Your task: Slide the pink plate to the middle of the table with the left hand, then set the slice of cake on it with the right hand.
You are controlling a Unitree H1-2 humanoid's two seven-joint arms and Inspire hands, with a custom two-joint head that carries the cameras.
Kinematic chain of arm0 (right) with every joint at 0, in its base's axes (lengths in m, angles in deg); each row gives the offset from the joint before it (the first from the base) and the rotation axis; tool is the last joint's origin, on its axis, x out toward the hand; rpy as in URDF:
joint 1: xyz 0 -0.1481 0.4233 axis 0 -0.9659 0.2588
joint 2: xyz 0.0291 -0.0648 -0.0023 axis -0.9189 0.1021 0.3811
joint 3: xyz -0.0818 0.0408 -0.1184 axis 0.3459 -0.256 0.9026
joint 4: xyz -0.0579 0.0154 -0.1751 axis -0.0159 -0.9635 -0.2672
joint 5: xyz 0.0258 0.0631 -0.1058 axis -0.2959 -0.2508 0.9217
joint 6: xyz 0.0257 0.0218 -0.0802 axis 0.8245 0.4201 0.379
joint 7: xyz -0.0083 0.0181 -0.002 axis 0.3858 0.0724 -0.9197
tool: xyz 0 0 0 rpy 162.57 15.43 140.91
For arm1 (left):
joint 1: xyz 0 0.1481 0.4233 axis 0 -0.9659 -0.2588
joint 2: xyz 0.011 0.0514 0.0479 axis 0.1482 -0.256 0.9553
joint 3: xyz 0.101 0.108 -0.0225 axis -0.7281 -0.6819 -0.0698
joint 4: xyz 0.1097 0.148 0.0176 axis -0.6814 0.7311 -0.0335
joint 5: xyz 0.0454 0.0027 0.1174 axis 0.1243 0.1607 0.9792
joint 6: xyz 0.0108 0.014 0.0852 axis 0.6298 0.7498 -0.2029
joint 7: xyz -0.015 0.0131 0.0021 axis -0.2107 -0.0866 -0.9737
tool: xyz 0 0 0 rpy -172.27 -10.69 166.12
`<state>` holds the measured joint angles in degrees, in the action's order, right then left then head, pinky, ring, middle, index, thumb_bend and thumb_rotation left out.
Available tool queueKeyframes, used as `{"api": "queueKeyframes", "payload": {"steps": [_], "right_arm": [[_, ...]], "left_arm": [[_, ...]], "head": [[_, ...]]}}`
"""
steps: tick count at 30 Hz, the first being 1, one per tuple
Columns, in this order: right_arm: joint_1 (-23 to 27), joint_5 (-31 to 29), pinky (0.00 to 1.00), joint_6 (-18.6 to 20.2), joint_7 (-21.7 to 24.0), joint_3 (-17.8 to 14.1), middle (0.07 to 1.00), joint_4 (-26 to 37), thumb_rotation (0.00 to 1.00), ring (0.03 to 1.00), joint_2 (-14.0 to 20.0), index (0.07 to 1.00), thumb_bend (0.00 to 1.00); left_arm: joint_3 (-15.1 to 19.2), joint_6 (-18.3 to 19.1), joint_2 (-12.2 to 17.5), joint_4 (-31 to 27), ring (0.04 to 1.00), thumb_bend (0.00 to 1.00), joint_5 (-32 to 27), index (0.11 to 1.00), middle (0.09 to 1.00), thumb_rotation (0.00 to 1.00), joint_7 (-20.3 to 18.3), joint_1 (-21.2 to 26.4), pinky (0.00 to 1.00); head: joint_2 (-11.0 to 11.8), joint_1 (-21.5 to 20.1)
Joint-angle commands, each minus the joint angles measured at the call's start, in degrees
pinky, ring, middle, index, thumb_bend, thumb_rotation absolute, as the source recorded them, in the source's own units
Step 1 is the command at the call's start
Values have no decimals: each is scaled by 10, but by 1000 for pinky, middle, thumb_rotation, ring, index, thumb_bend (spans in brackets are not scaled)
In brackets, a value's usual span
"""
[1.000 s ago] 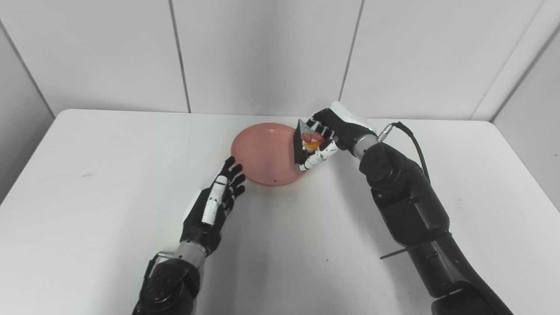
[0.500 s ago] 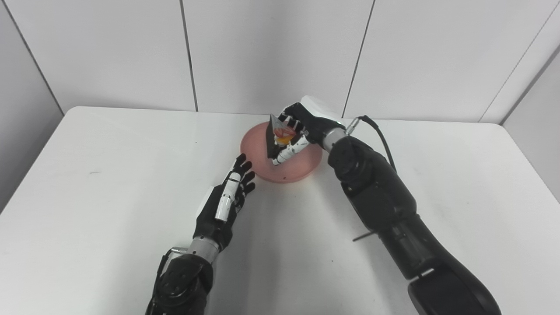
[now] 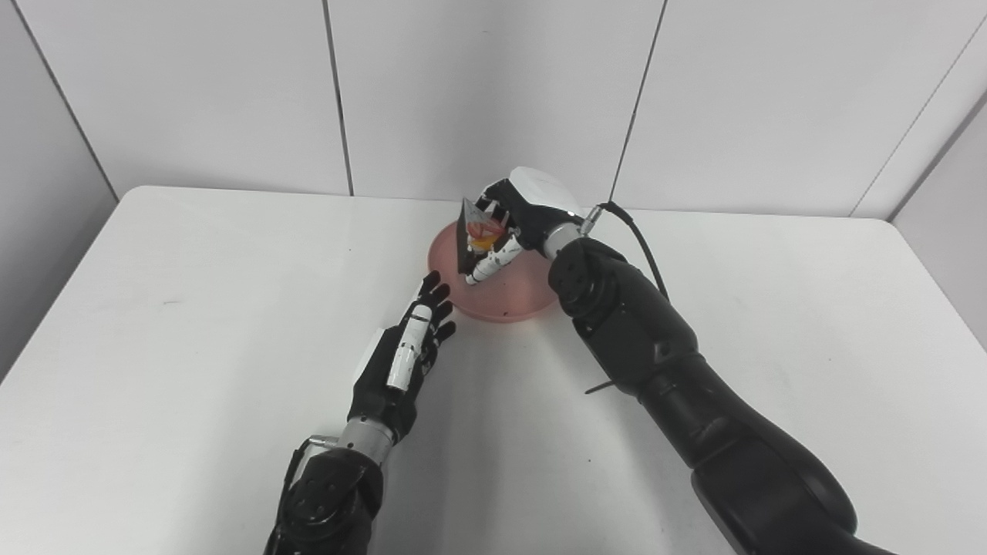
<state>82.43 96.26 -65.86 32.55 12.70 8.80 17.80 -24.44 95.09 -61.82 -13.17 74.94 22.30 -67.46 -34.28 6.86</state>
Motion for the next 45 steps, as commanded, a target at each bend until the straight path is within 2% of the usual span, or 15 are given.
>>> {"api": "queueKeyframes", "payload": {"steps": [1, 12, 13, 16, 18, 23, 29, 32, 34, 36, 41, 43, 44, 45], "right_arm": [[44, 2, 298, -25, -23, 0, 438, 0, 0, 383, 2, 541, 518], [37, 1, 299, -30, -35, 13, 433, -27, 0, 388, 9, 527, 522], [36, 2, 277, -30, -36, 16, 419, -28, 0, 362, 9, 525, 521], [35, 7, 193, -25, -32, 26, 468, -31, 0, 259, 11, 493, 528], [35, 12, 185, -15, -35, 31, 471, -38, 0, 258, 10, 491, 529], [28, 17, 264, -2, -31, 37, 409, -37, 0, 360, 12, 522, 521], [21, 21, 286, 11, -6, 42, 416, -31, 1, 377, 15, 530, 522], [16, 27, 323, 37, 28, 50, 440, -6, 8, 421, 19, 531, 523], [13, 36, 442, 56, 59, 62, 663, 15, 297, 584, 25, 723, 677], [10, 40, 501, 73, 85, 69, 771, 34, 454, 673, 31, 819, 736], [6, 52, 446, 107, 138, 83, 768, 73, 720, 645, 44, 929, 809], [5, 58, 445, 113, 156, 90, 772, 86, 779, 646, 50, 944, 824], [5, 61, 482, 116, 164, 94, 838, 91, 866, 701, 52, 977, 856], [5, 63, 515, 120, 174, 97, 878, 99, 910, 748, 56, 991, 874]], "left_arm": [[-12, 25, -6, 11, 1000, 400, 2, 1000, 1000, 1000, -8, -24, 991], [-12, -1, -7, -3, 987, 376, 12, 997, 998, 1000, -1, -37, 972], [-12, -2, -7, -6, 985, 377, 12, 997, 997, 1000, 0, -40, 966], [-13, -4, -8, -16, 980, 380, 16, 995, 994, 1000, 4, -46, 953], [-14, -4, -9, -22, 978, 385, 20, 994, 992, 1000, 5, -50, 946], [-14, -4, -9, -32, 980, 402, 25, 1000, 995, 1000, 6, -56, 948], [-11, 3, -9, -35, 975, 406, 27, 994, 988, 1000, 7, -57, 951], [-11, 3, -9, -35, 975, 405, 27, 994, 987, 1000, 6, -56, 949], [-11, 2, -9, -35, 975, 402, 28, 994, 988, 1000, 6, -56, 945], [-11, 1, -9, -34, 973, 401, 29, 992, 987, 1000, 6, -56, 945], [-9, 3, -9, -36, 972, 397, 25, 992, 987, 1000, 5, -57, 942], [-9, 3, -8, -36, 972, 398, 25, 992, 987, 1000, 4, -57, 941], [-10, 3, -8, -35, 972, 398, 26, 992, 987, 1000, 4, -57, 941], [-9, 4, -8, -35, 971, 398, 26, 991, 986, 1000, 5, -56, 940]], "head": [[-1, 0], [-5, -1], [-6, -3], [-7, -4], [-7, -4], [-9, -9], [-11, -8], [-11, -11], [-11, -11], [-11, -11], [-10, -12], [-10, -13], [-10, -13], [-10, -13]]}}
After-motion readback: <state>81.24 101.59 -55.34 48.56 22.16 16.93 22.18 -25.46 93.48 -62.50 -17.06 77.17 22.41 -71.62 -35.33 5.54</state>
